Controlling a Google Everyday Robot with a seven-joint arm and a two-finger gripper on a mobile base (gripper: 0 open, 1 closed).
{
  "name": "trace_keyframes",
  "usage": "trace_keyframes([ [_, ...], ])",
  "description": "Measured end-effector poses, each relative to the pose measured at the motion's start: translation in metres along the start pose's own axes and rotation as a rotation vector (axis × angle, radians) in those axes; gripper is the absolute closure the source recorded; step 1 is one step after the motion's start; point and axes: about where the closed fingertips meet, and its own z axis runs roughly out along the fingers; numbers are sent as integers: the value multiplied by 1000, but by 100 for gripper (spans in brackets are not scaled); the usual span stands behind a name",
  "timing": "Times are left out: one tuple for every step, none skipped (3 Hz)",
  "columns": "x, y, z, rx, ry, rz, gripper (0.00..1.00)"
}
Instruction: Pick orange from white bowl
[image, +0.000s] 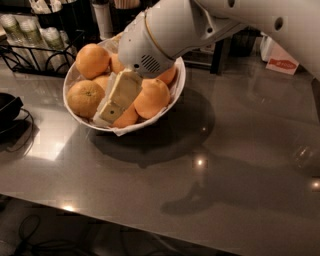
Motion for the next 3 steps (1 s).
trace_keyframes([
  [0, 0, 0, 0, 0, 0, 9],
  [-1, -1, 2, -5, 2, -5, 12],
  [-3, -3, 8, -16, 8, -15, 15],
])
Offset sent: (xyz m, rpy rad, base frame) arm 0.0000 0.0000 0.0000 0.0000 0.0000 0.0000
